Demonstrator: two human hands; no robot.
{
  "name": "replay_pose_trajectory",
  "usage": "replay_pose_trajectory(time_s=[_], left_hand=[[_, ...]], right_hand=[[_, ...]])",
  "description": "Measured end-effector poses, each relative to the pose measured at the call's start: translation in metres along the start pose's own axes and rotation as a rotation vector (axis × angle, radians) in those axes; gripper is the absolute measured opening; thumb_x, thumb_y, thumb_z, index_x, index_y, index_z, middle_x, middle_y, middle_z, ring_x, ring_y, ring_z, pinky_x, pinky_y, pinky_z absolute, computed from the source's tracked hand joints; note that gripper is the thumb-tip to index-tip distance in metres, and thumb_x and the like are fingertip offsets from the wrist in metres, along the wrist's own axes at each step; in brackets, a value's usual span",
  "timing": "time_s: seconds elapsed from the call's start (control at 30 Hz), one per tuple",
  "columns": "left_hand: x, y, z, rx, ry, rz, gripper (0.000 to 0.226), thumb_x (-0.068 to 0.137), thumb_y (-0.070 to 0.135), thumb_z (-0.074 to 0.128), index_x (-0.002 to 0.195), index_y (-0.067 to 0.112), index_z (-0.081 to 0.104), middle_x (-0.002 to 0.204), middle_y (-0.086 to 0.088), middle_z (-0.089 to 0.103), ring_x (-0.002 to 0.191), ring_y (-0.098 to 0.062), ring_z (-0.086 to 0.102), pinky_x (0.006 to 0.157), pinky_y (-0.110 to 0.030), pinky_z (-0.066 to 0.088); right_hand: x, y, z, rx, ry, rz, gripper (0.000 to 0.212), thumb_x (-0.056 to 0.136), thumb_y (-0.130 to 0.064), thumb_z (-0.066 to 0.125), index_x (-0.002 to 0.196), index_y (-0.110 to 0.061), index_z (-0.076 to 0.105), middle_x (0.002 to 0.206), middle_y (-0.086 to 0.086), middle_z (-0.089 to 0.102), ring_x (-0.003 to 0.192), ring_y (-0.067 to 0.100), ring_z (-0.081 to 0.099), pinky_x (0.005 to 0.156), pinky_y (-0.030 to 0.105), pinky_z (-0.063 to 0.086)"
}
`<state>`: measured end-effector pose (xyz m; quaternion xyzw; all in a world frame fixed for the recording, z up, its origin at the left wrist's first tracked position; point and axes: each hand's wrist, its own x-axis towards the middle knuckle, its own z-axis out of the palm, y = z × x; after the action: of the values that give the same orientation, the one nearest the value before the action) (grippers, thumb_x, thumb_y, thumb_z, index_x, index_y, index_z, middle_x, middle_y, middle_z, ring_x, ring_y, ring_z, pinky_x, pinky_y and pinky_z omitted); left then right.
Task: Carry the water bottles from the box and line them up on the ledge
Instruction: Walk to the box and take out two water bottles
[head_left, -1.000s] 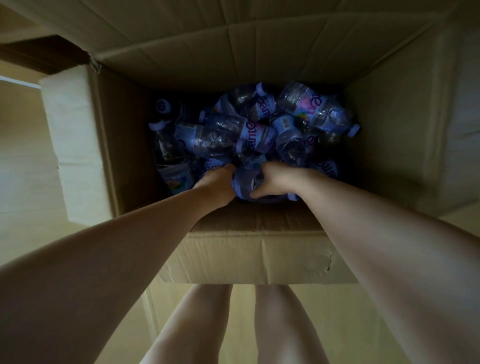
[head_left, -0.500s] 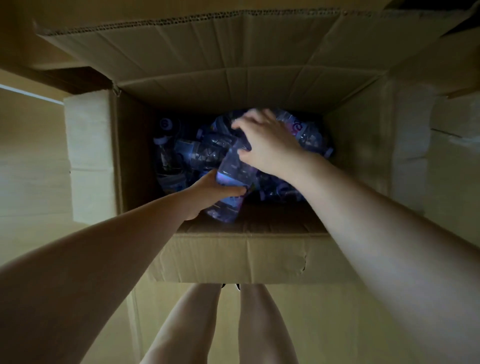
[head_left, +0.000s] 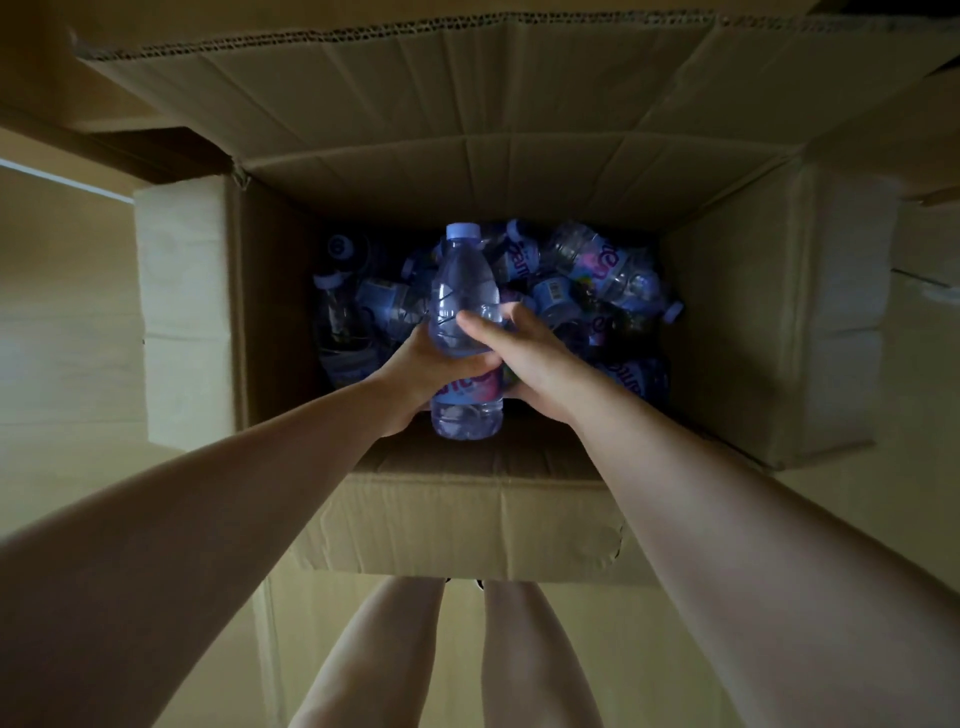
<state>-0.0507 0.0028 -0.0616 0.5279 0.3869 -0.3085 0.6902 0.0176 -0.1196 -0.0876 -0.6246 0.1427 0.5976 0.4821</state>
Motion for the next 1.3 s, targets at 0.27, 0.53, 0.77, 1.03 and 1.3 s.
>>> replay_pose_trajectory(time_s=[0.27, 0.53, 0.77, 1.03, 1.3], left_hand=[[0.037, -0.024, -0.019, -0.080, 0.398, -0.054, 0.064, 0.075, 0.020, 0.081, 0.129, 0.013, 0.048, 0.118, -0.009, 0.065, 0.108, -0.026, 0.064, 0.098, -0.046, 0.050], [0.082, -0.028, -0.035, -0.001, 0.444, 0.085, 0.065, 0.075, 0.026, 0.081, 0.129, 0.017, 0.047, 0.113, 0.002, 0.067, 0.102, -0.012, 0.065, 0.090, -0.031, 0.053], [0.091, -0.035, -0.039, 0.084, 0.445, 0.126, 0.062, 0.078, 0.029, 0.078, 0.130, 0.020, 0.045, 0.114, 0.007, 0.065, 0.101, -0.002, 0.063, 0.082, -0.016, 0.051], [0.096, -0.042, -0.035, 0.104, 0.441, 0.148, 0.045, 0.077, 0.024, 0.080, 0.113, 0.028, 0.053, 0.099, 0.011, 0.068, 0.085, 0.006, 0.065, 0.070, -0.010, 0.051], [0.058, -0.034, -0.024, 0.168, 0.461, -0.009, 0.070, 0.074, 0.031, 0.081, 0.132, 0.021, 0.044, 0.117, -0.001, 0.064, 0.105, -0.017, 0.063, 0.093, -0.039, 0.052]], right_hand=[[0.053, 0.011, -0.042, -0.862, 0.322, -0.149, 0.028, 0.094, -0.028, 0.059, 0.116, -0.011, 0.054, 0.114, 0.011, 0.058, 0.097, 0.028, 0.058, 0.072, 0.031, 0.039], [0.132, 0.011, -0.019, -1.085, 0.209, -0.148, 0.062, 0.088, -0.009, 0.065, 0.142, -0.006, 0.036, 0.146, 0.016, 0.036, 0.135, 0.035, 0.037, 0.109, 0.045, 0.038], [0.159, 0.032, -0.025, -1.284, 0.278, -0.136, 0.093, 0.084, -0.026, 0.075, 0.151, -0.013, 0.013, 0.154, 0.011, 0.028, 0.142, 0.030, 0.028, 0.115, 0.047, 0.027], [0.172, 0.036, -0.018, -1.346, 0.354, -0.249, 0.086, 0.080, -0.020, 0.078, 0.144, -0.008, 0.022, 0.145, 0.017, 0.036, 0.132, 0.037, 0.038, 0.102, 0.045, 0.039], [0.101, 0.026, -0.027, -0.865, 0.470, -0.038, 0.087, 0.067, -0.050, 0.082, 0.135, -0.013, 0.041, 0.131, 0.015, 0.057, 0.117, 0.035, 0.058, 0.079, 0.033, 0.043]])
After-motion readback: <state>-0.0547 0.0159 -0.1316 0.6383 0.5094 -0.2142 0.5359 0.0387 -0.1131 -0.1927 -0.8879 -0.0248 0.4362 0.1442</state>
